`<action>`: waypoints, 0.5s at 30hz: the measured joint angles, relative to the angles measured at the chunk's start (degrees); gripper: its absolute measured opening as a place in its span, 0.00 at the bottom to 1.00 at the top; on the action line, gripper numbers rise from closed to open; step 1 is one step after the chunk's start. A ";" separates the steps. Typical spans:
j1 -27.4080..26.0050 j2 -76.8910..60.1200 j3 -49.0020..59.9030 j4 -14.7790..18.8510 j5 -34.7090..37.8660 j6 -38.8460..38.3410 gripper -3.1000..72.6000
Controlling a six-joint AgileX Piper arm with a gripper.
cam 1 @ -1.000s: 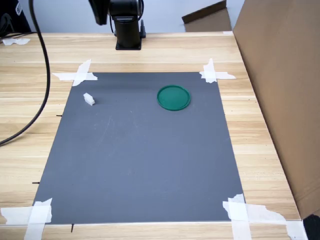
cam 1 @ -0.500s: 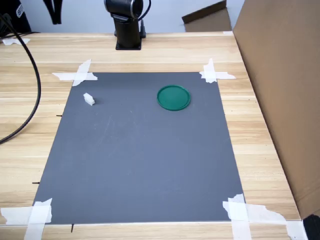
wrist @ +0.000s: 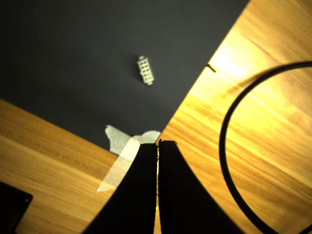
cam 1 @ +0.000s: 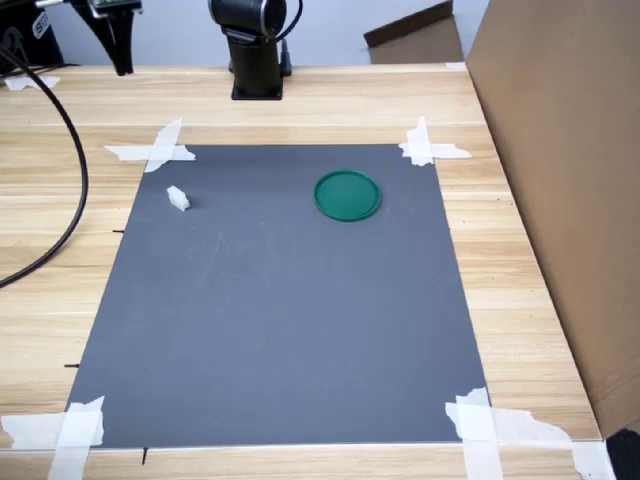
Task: Grasp a white terminal and put it in the green lid.
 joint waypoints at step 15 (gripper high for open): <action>0.00 0.99 14.00 -6.07 -12.29 -15.84 0.66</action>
